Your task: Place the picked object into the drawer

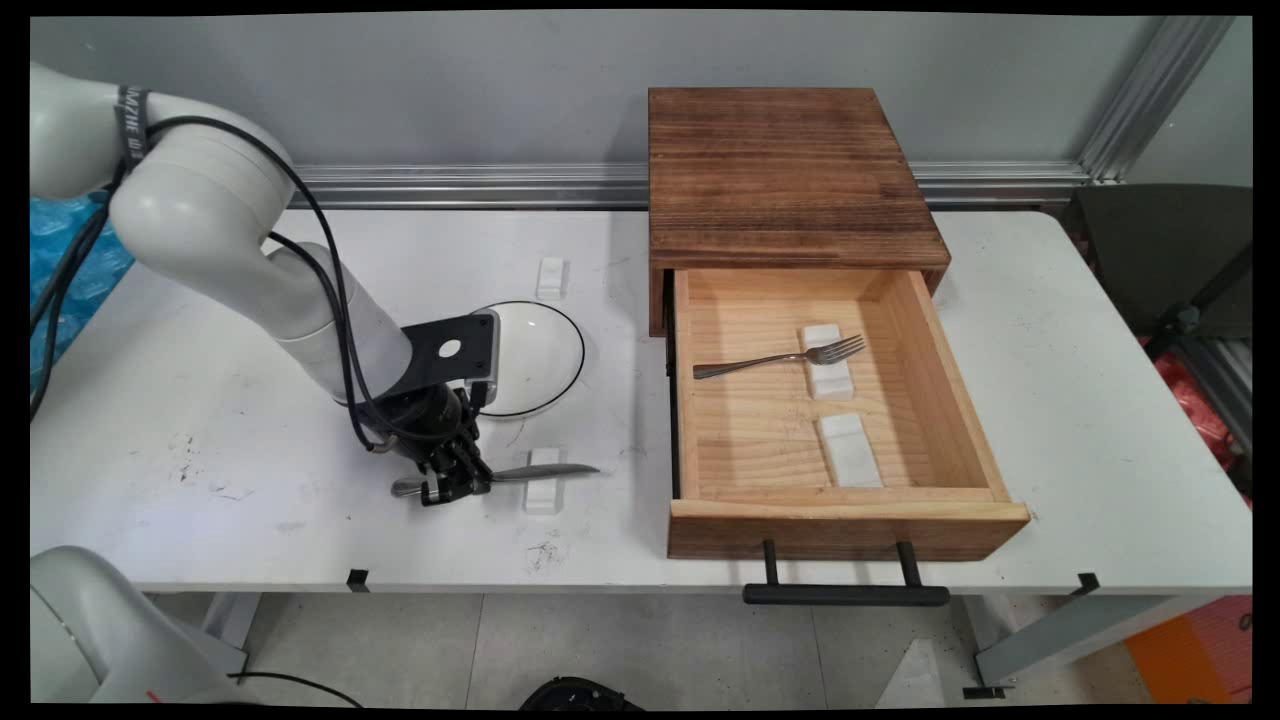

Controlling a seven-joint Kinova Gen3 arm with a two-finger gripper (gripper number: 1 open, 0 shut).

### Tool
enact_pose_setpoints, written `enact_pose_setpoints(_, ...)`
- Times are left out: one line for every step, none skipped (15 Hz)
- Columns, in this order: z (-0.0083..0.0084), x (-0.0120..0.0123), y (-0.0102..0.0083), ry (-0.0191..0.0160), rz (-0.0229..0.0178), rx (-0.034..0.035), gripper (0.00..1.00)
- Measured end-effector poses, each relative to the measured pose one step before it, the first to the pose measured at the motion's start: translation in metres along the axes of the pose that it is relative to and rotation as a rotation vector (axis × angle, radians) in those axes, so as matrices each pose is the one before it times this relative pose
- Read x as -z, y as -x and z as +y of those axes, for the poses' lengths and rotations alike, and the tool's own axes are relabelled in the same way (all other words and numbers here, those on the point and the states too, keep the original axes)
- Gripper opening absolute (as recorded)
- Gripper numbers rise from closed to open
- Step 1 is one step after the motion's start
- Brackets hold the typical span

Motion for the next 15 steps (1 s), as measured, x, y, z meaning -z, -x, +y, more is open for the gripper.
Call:
enact_pose_setpoints(0.00004, 0.001, 0.0, -0.00034, -0.00061, -0.00052, 0.0)
enact_pose_setpoints(0.00032, 0.00124, -0.00047, 0.00032, 0.00042, -0.0007, 0.0)
enact_pose_setpoints(0.0004, 0.00151, -0.00064, 0.00038, 0.00058, -0.00044, 0.0)
enact_pose_setpoints(0.00049, 0.00177, -0.00093, 0.00009, 0.00118, -0.00076, 0.0)
enact_pose_setpoints(0.0007, 0.00249, -0.00092, 0.0007, -0.00059, 0.00032, 0.0)
enact_pose_setpoints(0.00109, 0.00411, -0.00105, -0.00038, -0.00053, 0.00087, 0.0)
enact_pose_setpoints(0.00078, 0.00289, -0.00034, 0.00035, -0.00248, 0.00119, 0.0)
enact_pose_setpoints(0.00126, 0.00514, -0.00031, -0.00148, -0.00245, 0.00169, 0.0)
enact_pose_setpoints(0.00168, 0.00626, -0.00026, -0.00108, -0.00463, 0.00189, 0.0)
enact_pose_setpoints(0.00221, 0.00822, -0.00034, -0.00295, -0.00524, 0.0018, 0.0)
enact_pose_setpoints(0.00231, 0.0091, -0.00038, -0.00376, -0.00535, 0.00216, 0.0)
enact_pose_setpoints(0.00201, 0.00846, -0.00051, -0.00419, -0.00471, 0.00254, 0.0)
enact_pose_setpoints(0.00152, 0.00698, -0.00067, -0.00367, -0.00407, 0.00164, 0.0)
enact_pose_setpoints(0.00221, 0.00888, -0.00091, -0.00481, -0.00394, 0.00326, 0.0)
enact_pose_setpoints(0.00241, 0.01012, -0.00168, -0.00405, -0.00392, 0.00318, 0.0)
